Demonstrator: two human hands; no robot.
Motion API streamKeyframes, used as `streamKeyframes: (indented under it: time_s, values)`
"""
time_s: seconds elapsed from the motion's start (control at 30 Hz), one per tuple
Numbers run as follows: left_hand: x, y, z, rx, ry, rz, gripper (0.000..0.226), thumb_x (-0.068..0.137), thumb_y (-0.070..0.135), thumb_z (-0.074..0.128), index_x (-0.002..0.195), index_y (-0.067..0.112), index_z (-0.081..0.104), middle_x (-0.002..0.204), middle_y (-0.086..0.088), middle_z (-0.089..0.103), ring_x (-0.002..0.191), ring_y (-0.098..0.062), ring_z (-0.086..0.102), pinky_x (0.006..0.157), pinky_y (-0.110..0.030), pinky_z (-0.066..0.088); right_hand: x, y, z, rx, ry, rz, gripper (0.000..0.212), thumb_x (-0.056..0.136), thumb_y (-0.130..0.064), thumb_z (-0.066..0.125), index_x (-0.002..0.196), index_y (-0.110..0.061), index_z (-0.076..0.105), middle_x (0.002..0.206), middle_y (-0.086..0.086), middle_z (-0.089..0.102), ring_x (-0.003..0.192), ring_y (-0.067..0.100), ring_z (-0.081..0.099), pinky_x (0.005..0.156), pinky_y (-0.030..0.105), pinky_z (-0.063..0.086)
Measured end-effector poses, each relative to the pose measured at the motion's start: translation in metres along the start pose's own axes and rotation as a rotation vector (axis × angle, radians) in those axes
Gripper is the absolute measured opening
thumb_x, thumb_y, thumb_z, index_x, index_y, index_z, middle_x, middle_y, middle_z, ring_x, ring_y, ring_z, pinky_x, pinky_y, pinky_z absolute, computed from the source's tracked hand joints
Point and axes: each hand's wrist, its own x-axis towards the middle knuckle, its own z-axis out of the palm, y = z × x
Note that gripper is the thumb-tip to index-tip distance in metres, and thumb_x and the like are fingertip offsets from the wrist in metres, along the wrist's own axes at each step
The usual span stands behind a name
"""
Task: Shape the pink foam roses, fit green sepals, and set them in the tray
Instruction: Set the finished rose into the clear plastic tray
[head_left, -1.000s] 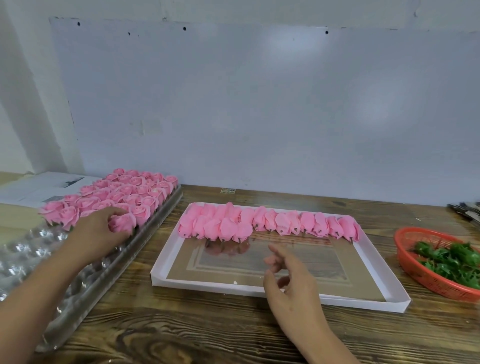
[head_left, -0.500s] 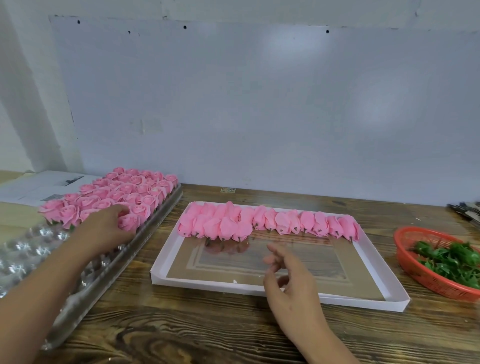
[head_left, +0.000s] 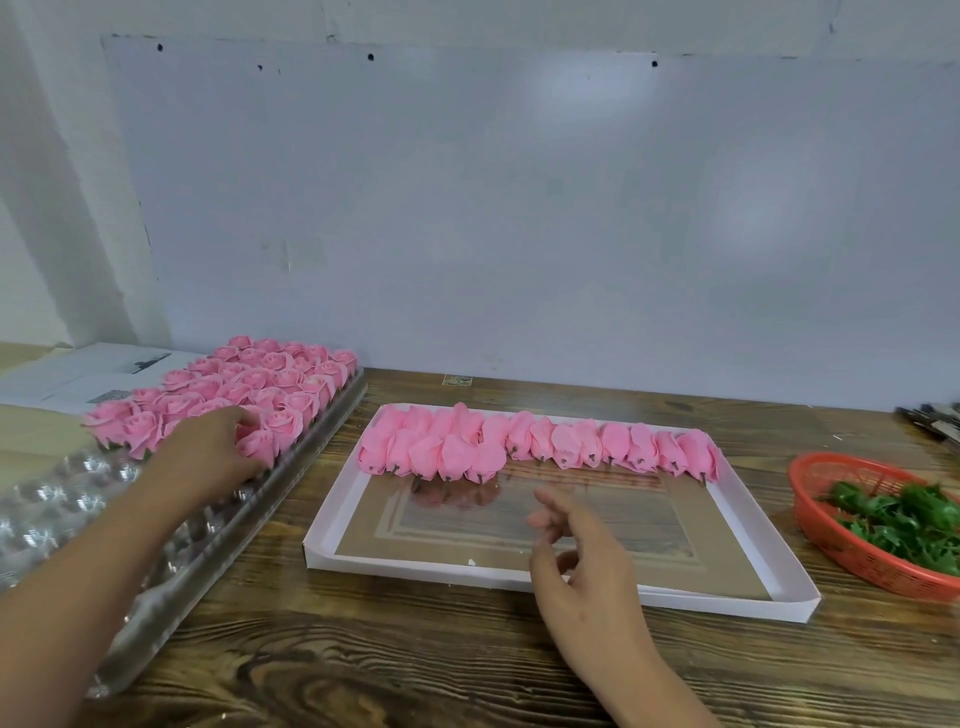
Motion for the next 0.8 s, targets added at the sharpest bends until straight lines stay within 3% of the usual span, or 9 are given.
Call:
streamKeyframes:
  time_s: [0.13,0.3,0.5,0.8]
  values:
    - [-0.0009,0.0031,0.0018,-0.012,-0.019,-0.047,0.044,0.077,0.007,0.079,0.119,0.01,0.065,0.12,-0.012,0.069,0.088,-0.022,0.062,0.078,-0.035,0.053,-0.0001,-0.0005,-0.0005,-0.002,0.007,-0.004,0.059,0.087,0.005,0.057,0.11,-0.049,0.053,0.094,-0.015,0.065,0.089,0.006,0.06,0.064,0.013,0.046]
    - [-0.0014,0.0044,0.0018,-0.02,-0.021,-0.053,0.039,0.077,0.006,0.079,0.114,0.007,0.066,0.092,-0.002,0.062,0.077,-0.018,0.06,0.06,-0.027,0.044,0.0001,-0.0021,-0.0008,-0.01,0.013,-0.01,0.059,0.087,0.005,0.057,0.111,-0.048,0.052,0.094,-0.014,0.065,0.091,0.004,0.06,0.065,0.011,0.045]
    - [0.0013,0.0014,0.0039,-0.074,-0.012,-0.07,0.049,0.073,0.003,0.082,0.116,0.011,0.059,0.12,-0.014,0.068,0.071,-0.015,0.061,0.053,-0.025,0.048,0.0002,-0.002,-0.0008,-0.011,0.014,-0.01,0.058,0.087,0.004,0.058,0.111,-0.049,0.052,0.094,-0.017,0.065,0.091,0.003,0.06,0.065,0.011,0.045]
    - [0.0022,0.0009,0.006,-0.236,-0.013,-0.154,0.07,0.073,0.003,0.08,0.136,0.013,0.051,0.128,-0.014,0.065,0.067,-0.011,0.058,0.052,-0.023,0.047,-0.0002,-0.0013,-0.0005,-0.008,0.0,-0.007,0.058,0.088,0.003,0.057,0.111,-0.05,0.052,0.096,-0.016,0.064,0.092,0.005,0.06,0.066,0.013,0.046]
